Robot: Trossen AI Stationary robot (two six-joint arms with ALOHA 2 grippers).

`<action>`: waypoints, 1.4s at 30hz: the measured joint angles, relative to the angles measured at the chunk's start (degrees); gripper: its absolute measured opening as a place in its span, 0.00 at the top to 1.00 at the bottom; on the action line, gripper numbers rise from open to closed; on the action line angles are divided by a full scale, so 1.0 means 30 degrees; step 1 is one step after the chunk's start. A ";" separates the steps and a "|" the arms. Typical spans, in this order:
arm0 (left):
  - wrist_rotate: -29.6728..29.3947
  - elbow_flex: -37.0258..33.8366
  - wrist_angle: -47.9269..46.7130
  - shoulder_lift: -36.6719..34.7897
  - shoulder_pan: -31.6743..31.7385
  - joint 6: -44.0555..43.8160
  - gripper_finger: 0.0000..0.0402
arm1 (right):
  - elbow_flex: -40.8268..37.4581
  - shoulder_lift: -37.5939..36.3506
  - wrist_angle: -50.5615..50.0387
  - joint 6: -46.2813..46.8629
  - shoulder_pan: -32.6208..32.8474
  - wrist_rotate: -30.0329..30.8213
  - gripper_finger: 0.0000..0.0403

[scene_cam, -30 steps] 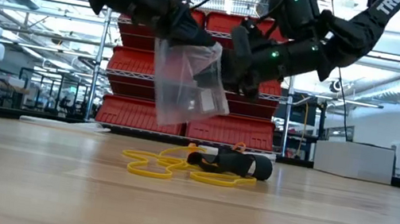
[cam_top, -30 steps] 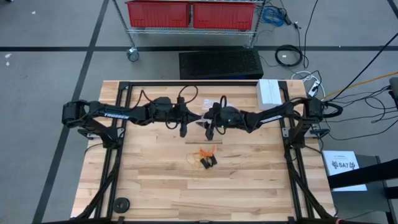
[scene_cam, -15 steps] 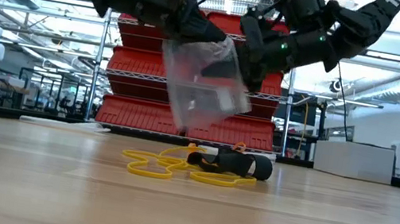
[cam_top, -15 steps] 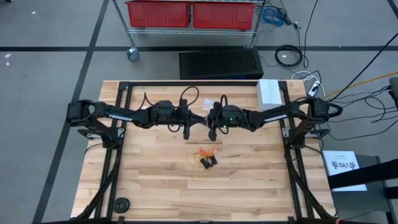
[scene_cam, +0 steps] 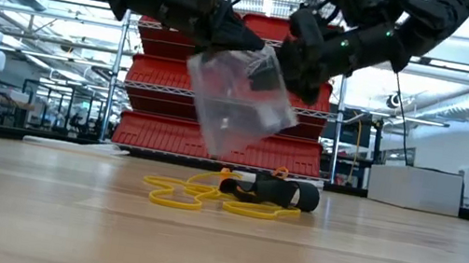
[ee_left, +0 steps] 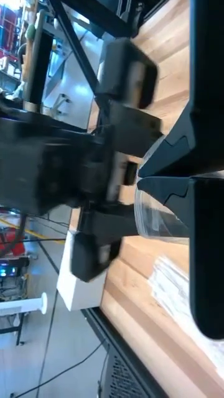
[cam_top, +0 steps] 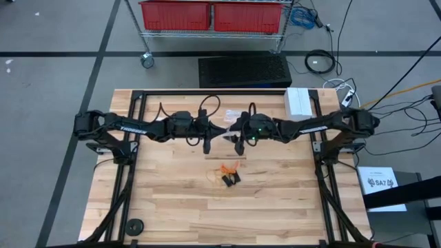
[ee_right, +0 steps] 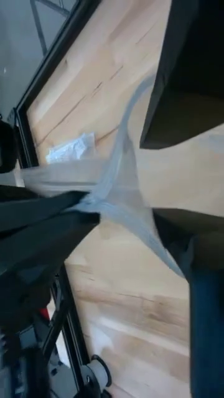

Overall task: Sort rubber bands
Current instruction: Open the bottom right transparent zip bag, then put the black rubber band into the open transparent zip bag

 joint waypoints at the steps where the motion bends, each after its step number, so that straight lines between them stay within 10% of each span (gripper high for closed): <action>1: 0.0000 0.0000 -0.0105 0.0000 0.0000 0.0014 1.00 | 0.0000 -0.0299 -0.0382 -0.0008 0.0000 0.0000 0.57; 24: -0.0561 0.0000 -0.2511 -0.0015 0.0076 0.1204 1.00 | 0.0007 -0.7411 -0.9308 0.0091 0.0507 0.0073 0.55; 42: -0.0160 -0.0882 -0.2726 -0.0102 0.0401 0.1479 1.00 | 0.0007 0.1055 -0.7673 1.2926 0.8841 0.5126 0.55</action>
